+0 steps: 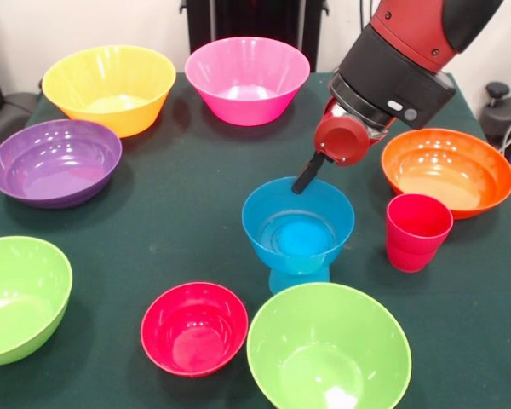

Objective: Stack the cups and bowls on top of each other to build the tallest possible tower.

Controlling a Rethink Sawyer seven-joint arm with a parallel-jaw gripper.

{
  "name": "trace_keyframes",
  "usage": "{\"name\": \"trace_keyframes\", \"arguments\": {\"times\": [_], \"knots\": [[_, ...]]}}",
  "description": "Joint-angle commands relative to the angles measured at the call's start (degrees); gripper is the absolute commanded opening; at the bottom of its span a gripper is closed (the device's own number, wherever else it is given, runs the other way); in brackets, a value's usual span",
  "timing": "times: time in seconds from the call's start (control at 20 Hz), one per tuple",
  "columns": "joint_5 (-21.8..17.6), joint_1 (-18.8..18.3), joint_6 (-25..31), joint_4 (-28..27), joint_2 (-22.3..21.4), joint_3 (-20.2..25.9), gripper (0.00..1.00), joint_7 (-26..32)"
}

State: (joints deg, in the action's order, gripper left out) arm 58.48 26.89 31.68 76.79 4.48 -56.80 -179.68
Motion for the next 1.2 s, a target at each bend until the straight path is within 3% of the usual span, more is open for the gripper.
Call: {"name": "trace_keyframes", "arguments": {"times": [0.05, 1.2], "knots": [[-4.7, -0.8, 2.3, -2.1, 2.4, 7.1, 0.0, -7.0], [-4.7, 0.1, 0.0, 0.6, 1.0, 8.7, 0.0, -5.3]]}}
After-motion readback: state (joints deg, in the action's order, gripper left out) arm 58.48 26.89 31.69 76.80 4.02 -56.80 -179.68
